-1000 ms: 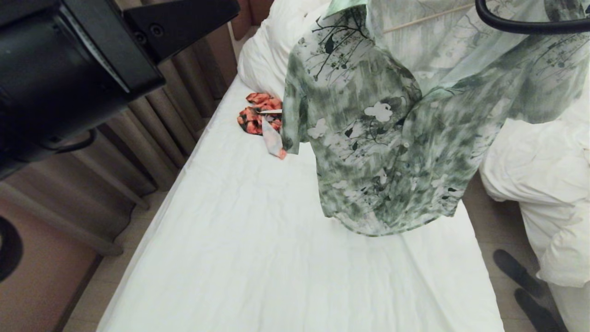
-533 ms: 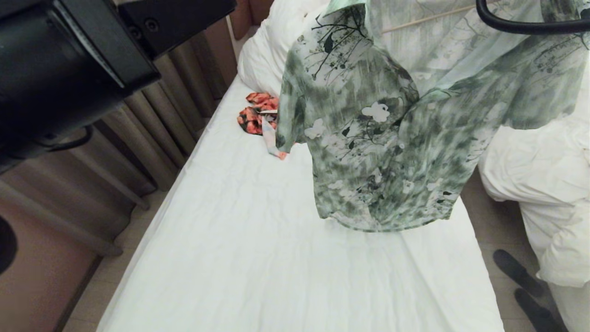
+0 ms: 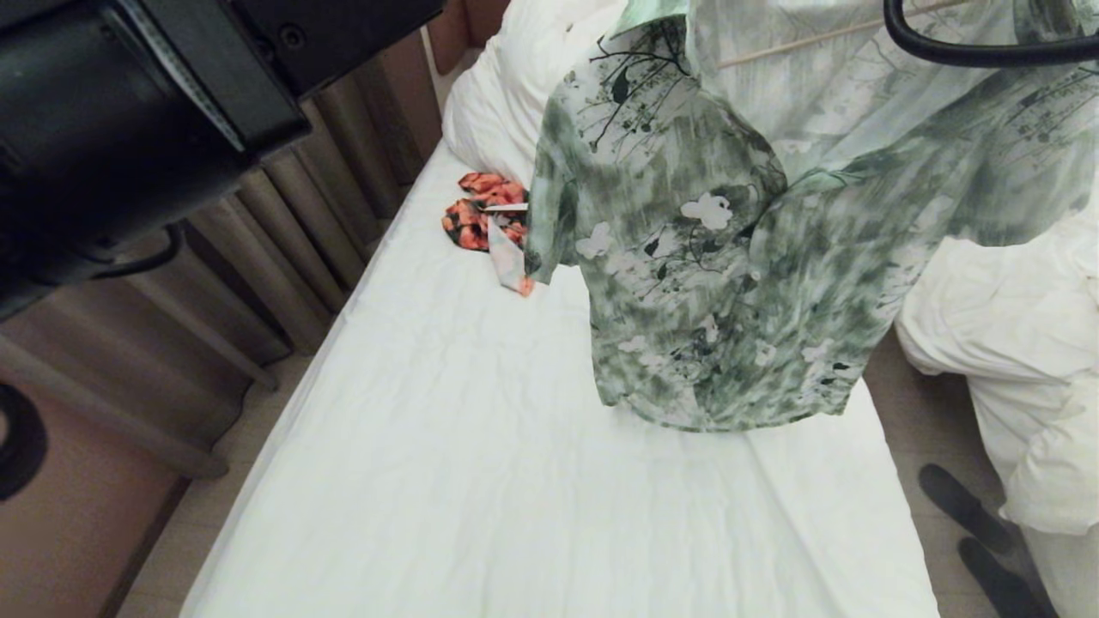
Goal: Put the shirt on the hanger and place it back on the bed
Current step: Take the clothes hanger out of the clothes
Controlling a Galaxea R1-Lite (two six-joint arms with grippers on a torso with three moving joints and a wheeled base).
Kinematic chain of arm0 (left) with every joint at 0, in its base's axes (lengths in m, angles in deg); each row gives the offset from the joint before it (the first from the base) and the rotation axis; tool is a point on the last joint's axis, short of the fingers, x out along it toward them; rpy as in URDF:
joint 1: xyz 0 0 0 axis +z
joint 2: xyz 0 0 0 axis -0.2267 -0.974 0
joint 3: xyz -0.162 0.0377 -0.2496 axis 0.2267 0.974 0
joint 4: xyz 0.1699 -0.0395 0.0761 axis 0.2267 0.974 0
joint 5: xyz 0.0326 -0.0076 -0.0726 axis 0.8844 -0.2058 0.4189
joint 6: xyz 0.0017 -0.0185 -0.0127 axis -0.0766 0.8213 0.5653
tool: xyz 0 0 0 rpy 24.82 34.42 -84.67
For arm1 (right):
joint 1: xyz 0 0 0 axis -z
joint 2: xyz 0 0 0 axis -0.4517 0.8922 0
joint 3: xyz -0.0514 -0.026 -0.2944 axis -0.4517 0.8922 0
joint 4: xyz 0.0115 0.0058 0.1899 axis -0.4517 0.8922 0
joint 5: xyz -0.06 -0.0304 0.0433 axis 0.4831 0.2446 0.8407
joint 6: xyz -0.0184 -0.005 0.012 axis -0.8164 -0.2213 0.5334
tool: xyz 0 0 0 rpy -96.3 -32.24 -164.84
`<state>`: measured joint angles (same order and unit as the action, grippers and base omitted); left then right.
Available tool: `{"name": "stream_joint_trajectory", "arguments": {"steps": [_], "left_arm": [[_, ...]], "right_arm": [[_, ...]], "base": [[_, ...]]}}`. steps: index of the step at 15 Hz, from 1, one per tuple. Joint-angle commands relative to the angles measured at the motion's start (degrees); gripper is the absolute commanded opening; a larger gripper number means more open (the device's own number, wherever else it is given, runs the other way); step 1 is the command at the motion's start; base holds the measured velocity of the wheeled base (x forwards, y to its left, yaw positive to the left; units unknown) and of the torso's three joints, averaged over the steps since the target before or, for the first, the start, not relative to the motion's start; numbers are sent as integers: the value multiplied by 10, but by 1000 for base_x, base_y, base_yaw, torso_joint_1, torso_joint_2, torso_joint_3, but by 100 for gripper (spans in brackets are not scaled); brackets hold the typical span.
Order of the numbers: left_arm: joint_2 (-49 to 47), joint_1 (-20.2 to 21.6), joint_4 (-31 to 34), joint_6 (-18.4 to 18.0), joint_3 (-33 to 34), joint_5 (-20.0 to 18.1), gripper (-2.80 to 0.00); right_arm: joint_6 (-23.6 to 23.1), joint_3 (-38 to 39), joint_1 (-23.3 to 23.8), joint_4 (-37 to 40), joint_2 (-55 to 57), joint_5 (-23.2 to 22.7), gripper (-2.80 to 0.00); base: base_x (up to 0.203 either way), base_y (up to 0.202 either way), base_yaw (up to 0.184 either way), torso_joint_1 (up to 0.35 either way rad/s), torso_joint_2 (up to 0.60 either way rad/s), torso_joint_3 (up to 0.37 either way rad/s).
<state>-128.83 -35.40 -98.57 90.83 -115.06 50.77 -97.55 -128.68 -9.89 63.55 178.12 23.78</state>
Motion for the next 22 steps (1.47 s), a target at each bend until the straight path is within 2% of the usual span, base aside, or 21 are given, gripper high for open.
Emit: {"name": "stream_joint_trajectory", "arguments": {"steps": [1,4,8,11,12,15,19,22], "left_arm": [[-5,0,-2,7,-5,1,-280],[-27,-10,-2,11,-5,3,-280],[-80,-20,-22,17,-2,18,-280],[-114,-20,-45,16,2,21,-280],[-117,-20,-45,16,2,22,0],[-134,-24,-46,16,0,25,0],[-145,-21,-53,13,-10,55,0],[-167,-23,-85,12,-13,79,0]], "right_arm": [[-2,0,-5,-1,1,4,-280],[-1,2,-24,3,9,8,-280],[2,9,-54,2,26,55,-280],[2,11,-61,1,27,64,-280],[2,13,-61,1,28,66,-280],[5,26,-62,-3,28,66,-280],[17,26,-75,-3,31,66,-280],[18,26,-94,-6,40,66,-280]], "base": [[0,0,0,0,0,0],[0,0,0,0,0,0],[0,0,0,0,0,0],[0,0,0,0,0,0],[0,0,0,0,0,0],[0,0,0,0,0,0],[0,0,0,0,0,0],[0,0,0,0,0,0]]}}
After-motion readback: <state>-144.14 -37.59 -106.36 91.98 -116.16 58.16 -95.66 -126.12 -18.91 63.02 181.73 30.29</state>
